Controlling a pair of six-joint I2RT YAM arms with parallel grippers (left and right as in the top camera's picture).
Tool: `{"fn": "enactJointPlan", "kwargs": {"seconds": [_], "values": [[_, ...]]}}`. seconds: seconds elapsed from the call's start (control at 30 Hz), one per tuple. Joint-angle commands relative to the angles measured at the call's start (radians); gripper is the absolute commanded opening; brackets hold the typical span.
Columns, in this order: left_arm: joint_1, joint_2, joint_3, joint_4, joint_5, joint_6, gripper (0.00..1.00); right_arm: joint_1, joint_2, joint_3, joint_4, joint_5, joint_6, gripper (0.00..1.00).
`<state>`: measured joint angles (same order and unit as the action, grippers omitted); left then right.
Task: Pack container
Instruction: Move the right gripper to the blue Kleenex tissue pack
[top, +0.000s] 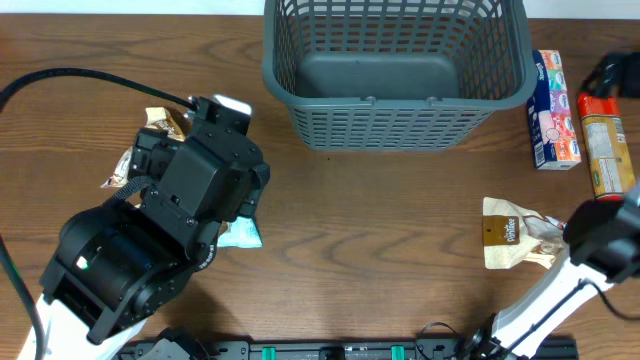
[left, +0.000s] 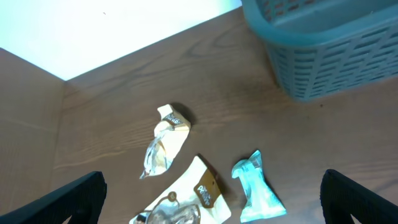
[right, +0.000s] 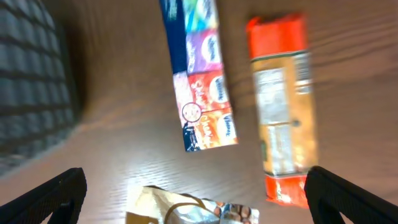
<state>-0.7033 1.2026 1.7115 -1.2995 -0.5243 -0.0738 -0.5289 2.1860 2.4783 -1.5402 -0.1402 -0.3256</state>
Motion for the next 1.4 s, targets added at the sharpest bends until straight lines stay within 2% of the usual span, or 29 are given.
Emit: {"fn": "enactJointPlan", "kwargs": {"seconds": [0.0, 0.13, 0.47, 0.6, 0.67, 0.8, 1.13, 1.37], "values": [[0.0, 0.004, 0.0, -0.01, -0.019, 0.003, 0.99, -0.003, 0.017, -0.056, 0.034, -0.03, -0.087, 0.99], [0.0, 0.004, 0.0, -0.009, -0.019, 0.003, 0.99, 0.006, 0.065, -0.13, 0.069, -0.046, -0.198, 0.99], [0.0, 0.006, 0.0, -0.01, -0.019, 0.002, 0.99, 0.01, 0.188, -0.151, 0.161, 0.039, -0.2, 0.99], [0.0, 0.006, 0.0, -0.01, -0.019, 0.002, 0.99, 0.02, 0.233, -0.151, 0.208, 0.043, -0.165, 0.99], [0.0, 0.006, 0.0, -0.01, -0.019, 0.002, 0.99, 0.027, 0.252, -0.151, 0.254, 0.066, -0.087, 0.99], [0.0, 0.006, 0.0, -0.009, -0.018, 0.002, 0.99, 0.051, 0.265, -0.151, 0.304, 0.077, -0.021, 0.99], [0.0, 0.006, 0.0, -0.01, -0.01, -0.013, 0.99, 0.124, 0.272, -0.151, 0.376, 0.083, -0.019, 0.99], [0.0, 0.006, 0.0, -0.043, 0.016, -0.013, 0.99, 0.121, 0.294, -0.151, 0.372, 0.087, -0.031, 0.99]]}}
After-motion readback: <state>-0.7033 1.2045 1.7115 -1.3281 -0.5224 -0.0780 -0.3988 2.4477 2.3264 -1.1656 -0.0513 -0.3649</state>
